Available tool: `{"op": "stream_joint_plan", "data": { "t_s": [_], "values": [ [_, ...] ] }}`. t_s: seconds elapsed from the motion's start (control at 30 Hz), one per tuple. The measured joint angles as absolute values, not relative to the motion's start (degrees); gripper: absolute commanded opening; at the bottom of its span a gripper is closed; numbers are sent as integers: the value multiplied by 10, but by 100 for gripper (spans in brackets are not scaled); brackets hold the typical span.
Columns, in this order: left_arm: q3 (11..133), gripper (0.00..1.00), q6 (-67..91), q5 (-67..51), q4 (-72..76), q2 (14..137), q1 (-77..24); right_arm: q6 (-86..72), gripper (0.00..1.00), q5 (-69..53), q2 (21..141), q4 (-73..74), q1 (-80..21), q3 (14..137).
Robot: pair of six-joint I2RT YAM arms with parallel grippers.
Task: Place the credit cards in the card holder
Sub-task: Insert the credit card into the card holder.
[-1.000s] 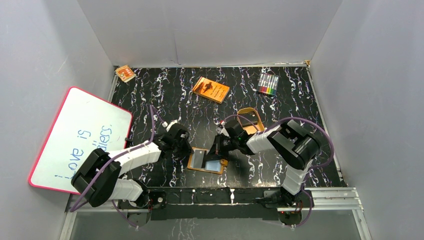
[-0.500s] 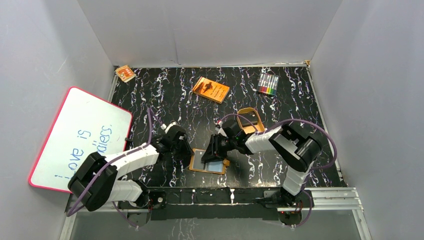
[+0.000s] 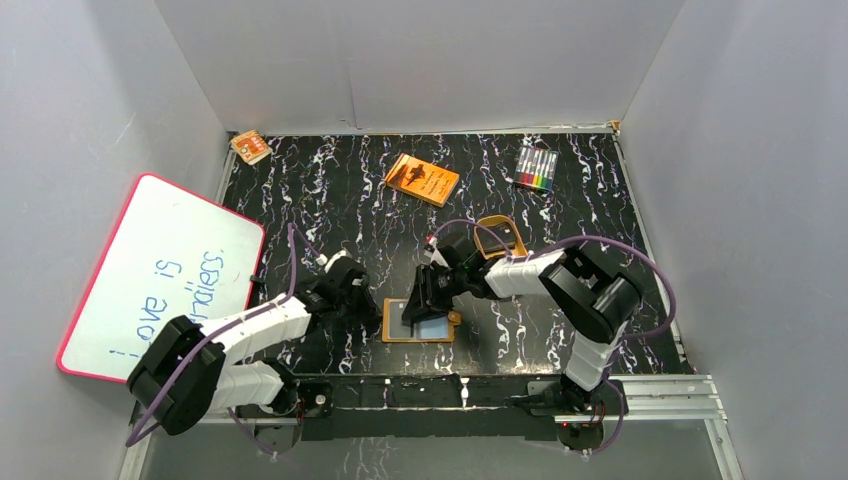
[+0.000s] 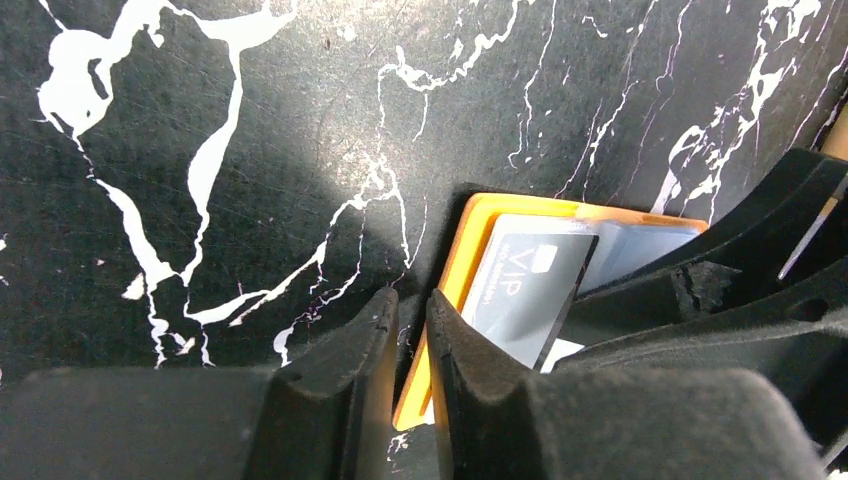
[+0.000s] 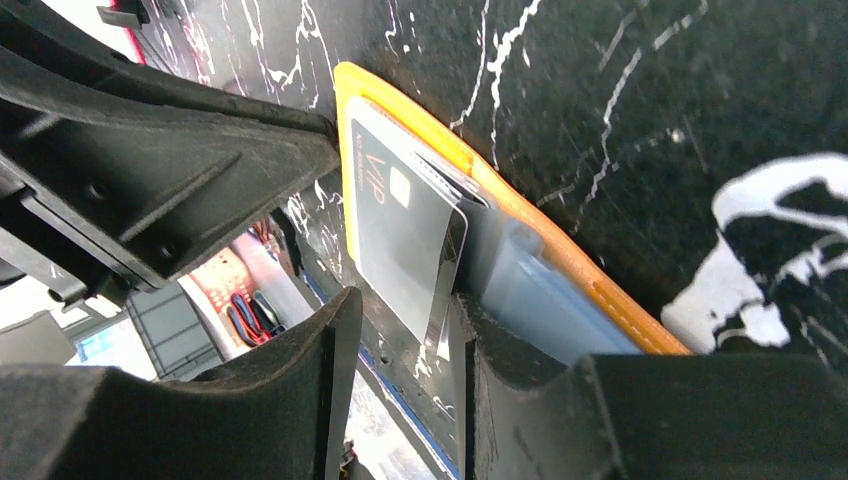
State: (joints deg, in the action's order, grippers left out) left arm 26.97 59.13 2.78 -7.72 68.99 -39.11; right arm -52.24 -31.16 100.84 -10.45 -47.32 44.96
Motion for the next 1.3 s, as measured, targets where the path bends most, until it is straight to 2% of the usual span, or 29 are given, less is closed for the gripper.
{"op": "stream_joint_plan", "data": {
  "t_s": [0.17,0.37,0.63,0.93,1.2,1.3],
  "values": [
    [248,9,603,-3,-33,690,-391,-508,46,-324,1037,-88,-478,489],
    [244,9,607,-11,-27,688,-387,-483,47,-320,1043,-38,-479,515],
    [244,9,607,4,-62,669,-391,-431,56,-207,1004,98,-489,556],
    [258,8,595,18,-93,669,-391,-396,63,-125,981,180,-488,583],
    [283,9,576,30,-113,684,-391,-369,62,-46,923,208,-488,600],
    [290,16,568,38,-119,679,-391,-361,61,13,886,219,-485,600]
  ]
}}
